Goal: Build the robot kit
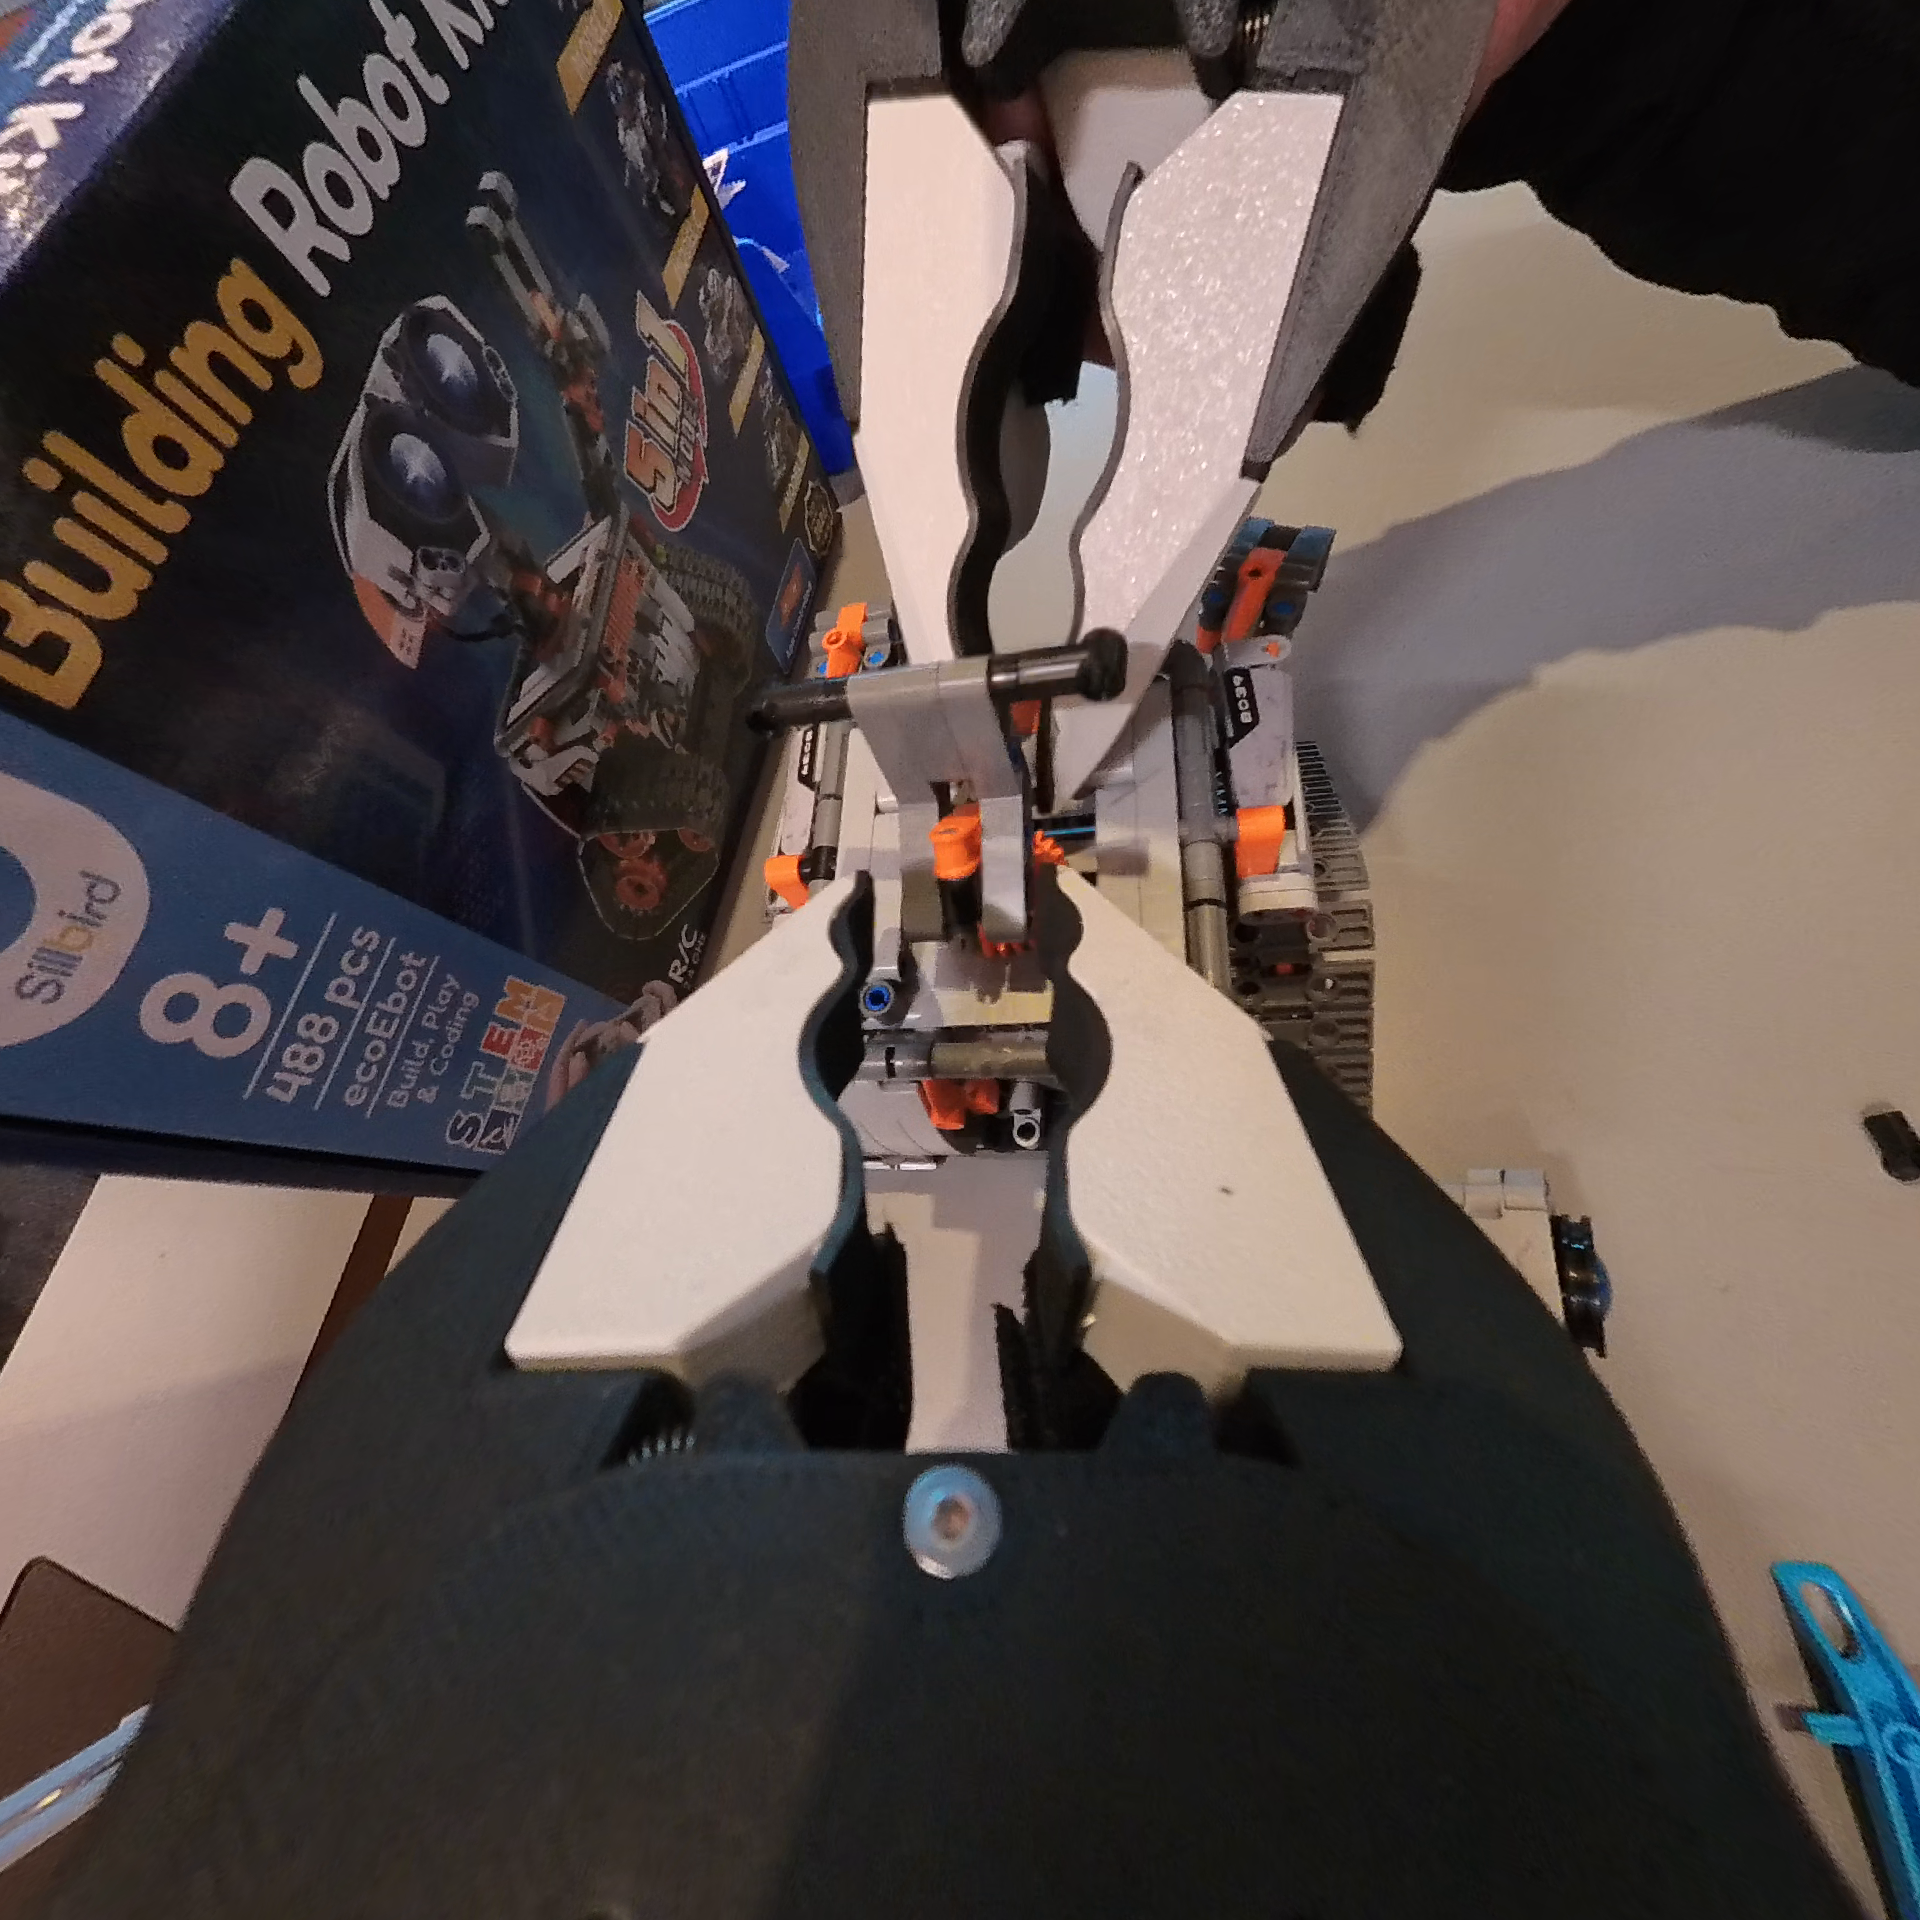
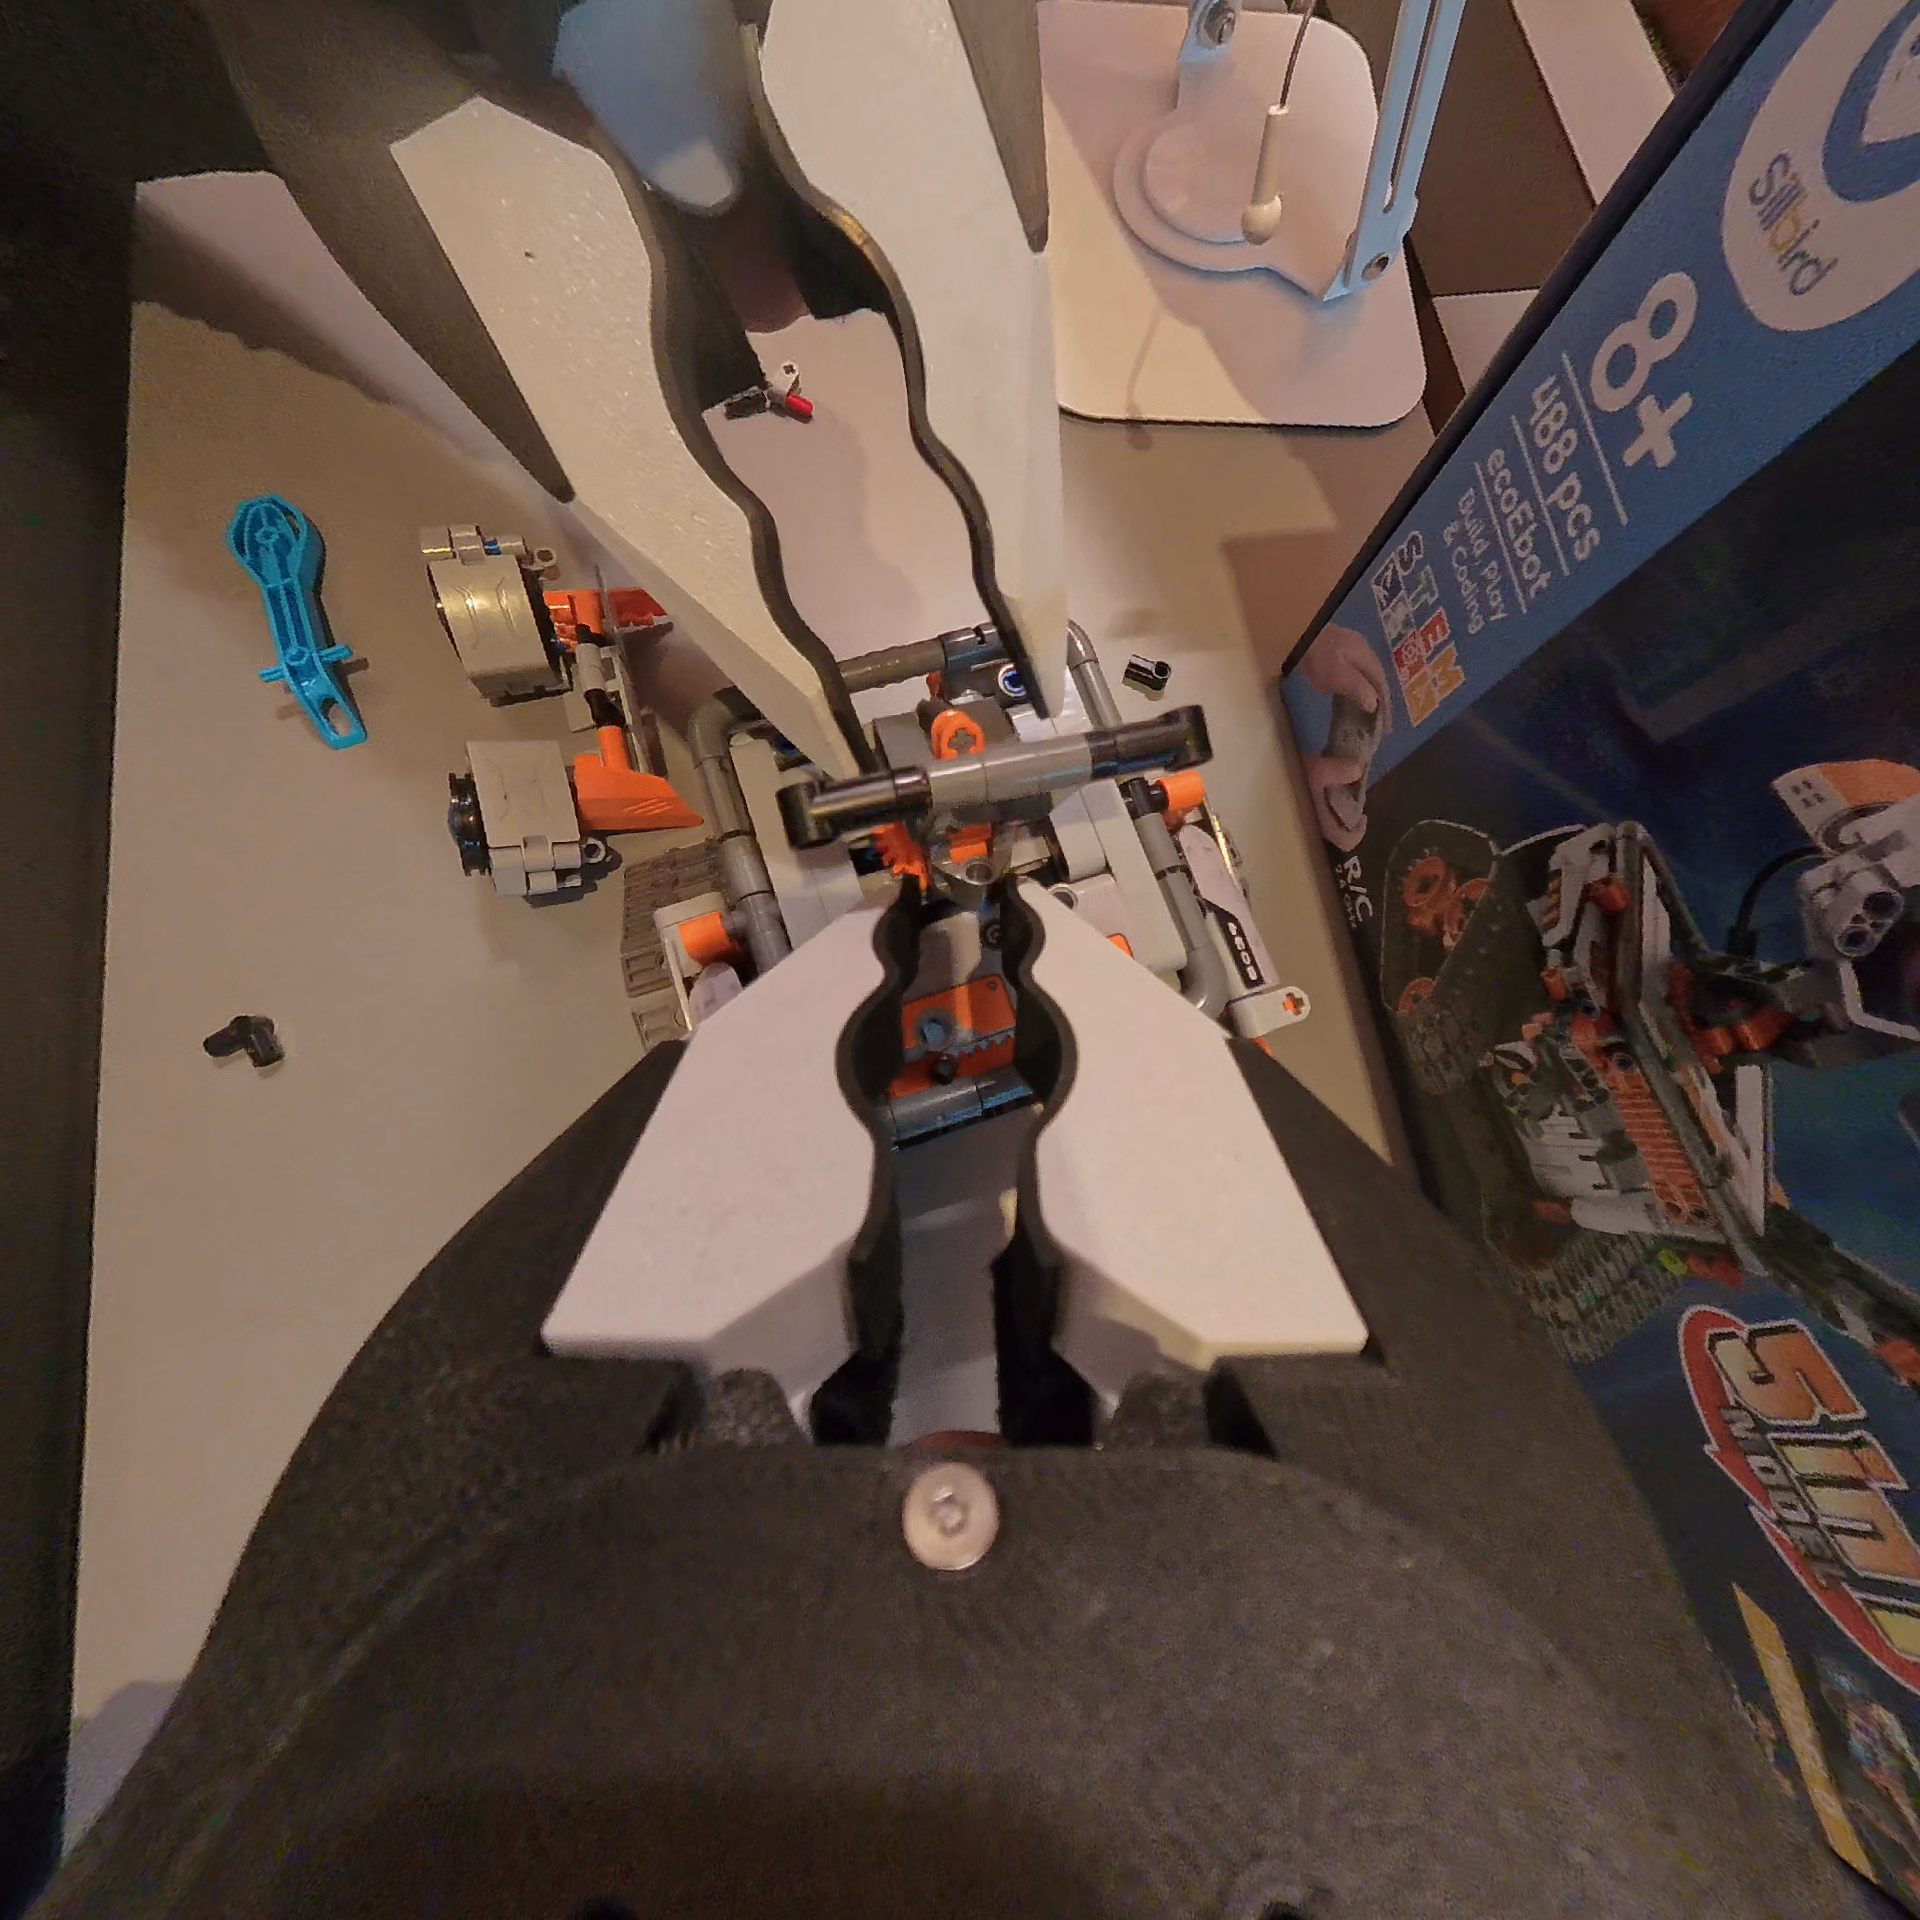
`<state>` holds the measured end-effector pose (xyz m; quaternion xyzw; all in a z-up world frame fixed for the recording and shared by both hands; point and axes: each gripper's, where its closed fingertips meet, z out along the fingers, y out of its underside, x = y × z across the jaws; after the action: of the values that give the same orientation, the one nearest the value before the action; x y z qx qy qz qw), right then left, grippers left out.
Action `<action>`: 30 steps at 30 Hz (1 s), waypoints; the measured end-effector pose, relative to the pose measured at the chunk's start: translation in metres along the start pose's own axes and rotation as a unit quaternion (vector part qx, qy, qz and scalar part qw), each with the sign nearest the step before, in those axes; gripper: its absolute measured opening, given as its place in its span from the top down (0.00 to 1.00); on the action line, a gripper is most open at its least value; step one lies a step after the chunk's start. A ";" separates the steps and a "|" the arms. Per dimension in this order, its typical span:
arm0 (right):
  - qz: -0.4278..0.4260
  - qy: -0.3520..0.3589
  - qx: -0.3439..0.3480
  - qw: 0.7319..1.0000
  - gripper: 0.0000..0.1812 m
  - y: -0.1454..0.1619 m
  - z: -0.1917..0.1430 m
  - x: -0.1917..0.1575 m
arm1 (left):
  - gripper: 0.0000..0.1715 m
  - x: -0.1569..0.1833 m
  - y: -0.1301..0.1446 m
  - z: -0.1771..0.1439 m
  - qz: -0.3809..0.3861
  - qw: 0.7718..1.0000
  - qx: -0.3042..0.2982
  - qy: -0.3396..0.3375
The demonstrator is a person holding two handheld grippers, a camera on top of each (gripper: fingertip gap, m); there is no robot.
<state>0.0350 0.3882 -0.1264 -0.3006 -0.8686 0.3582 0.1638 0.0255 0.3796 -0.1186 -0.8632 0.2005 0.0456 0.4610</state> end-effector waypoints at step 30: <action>-0.014 0.099 0.085 0.991 0.86 -0.042 -0.100 0.000 | 0.70 0.014 0.012 -0.110 0.015 0.995 -0.023 -0.093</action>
<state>0.0678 0.4172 -0.0276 -0.3069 -0.8187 0.3973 0.2787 0.0219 0.2794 -0.0691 -0.8624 0.1690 0.1373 0.4570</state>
